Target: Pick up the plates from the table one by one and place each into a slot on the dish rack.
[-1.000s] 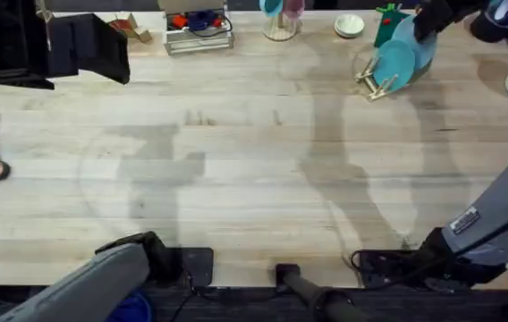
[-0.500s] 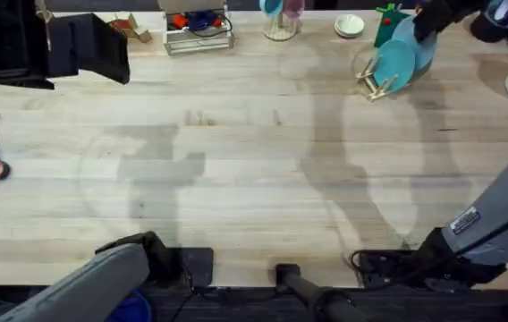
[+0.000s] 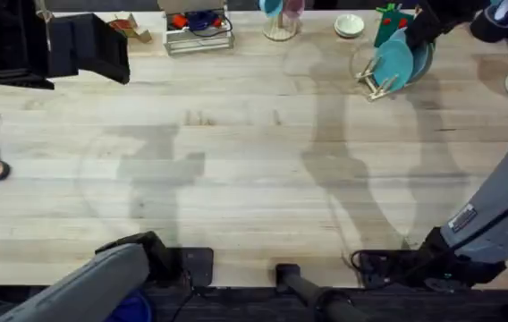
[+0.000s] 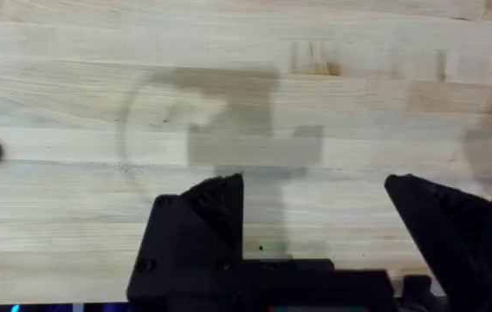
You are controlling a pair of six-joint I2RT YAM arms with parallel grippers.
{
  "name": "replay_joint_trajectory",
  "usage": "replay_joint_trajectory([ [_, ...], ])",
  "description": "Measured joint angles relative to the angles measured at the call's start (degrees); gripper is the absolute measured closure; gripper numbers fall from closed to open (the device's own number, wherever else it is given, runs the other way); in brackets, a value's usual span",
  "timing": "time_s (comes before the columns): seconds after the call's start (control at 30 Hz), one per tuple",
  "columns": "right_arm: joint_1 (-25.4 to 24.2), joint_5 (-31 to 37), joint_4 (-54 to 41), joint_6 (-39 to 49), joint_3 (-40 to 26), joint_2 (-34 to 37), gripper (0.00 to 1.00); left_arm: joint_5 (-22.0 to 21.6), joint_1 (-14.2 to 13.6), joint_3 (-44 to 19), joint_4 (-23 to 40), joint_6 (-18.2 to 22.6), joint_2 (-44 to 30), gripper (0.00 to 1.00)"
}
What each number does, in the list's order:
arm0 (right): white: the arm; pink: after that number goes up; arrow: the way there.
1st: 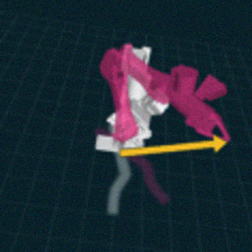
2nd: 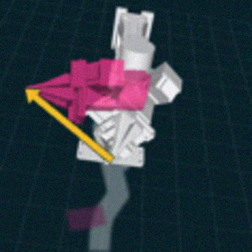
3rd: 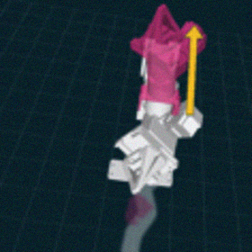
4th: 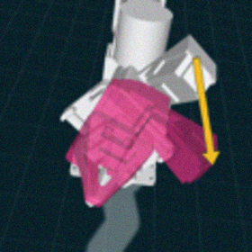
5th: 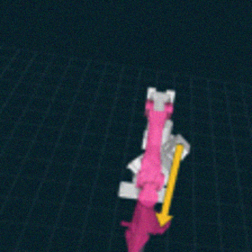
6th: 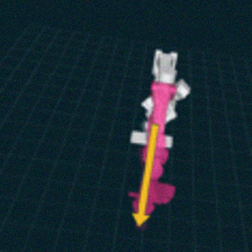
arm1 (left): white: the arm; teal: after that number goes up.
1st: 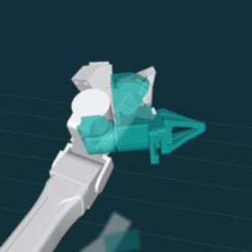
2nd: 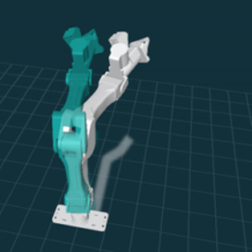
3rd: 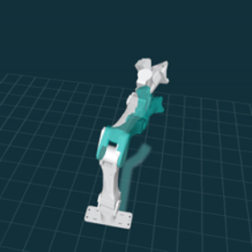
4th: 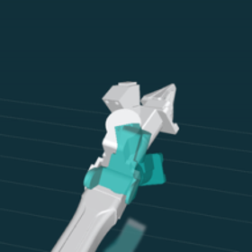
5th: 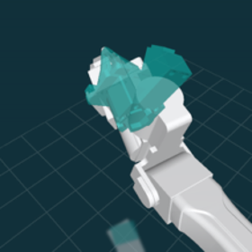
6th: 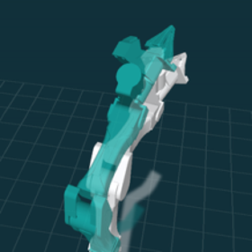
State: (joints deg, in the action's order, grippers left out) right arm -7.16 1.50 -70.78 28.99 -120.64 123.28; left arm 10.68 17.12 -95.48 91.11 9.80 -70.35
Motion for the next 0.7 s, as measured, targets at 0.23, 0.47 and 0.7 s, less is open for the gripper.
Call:
replay_joint_trajectory([
  [0.23,0.0,0.0,0.0,0.0,0.0,0.0,0.944,0.0,0.0,0.0,0.0,0.0,0.0,0.007],
  [0.47,0.0,0.0,-0.1,0.0,0.0,0.0,0.845,0.0,0.0,0.0,0.0,0.0,0.0,0.007],
  [0.7,0.0,0.0,0.1,0.0,0.0,0.0,0.769,0.0,0.0,0.0,0.0,0.0,0.0,0.006],
])
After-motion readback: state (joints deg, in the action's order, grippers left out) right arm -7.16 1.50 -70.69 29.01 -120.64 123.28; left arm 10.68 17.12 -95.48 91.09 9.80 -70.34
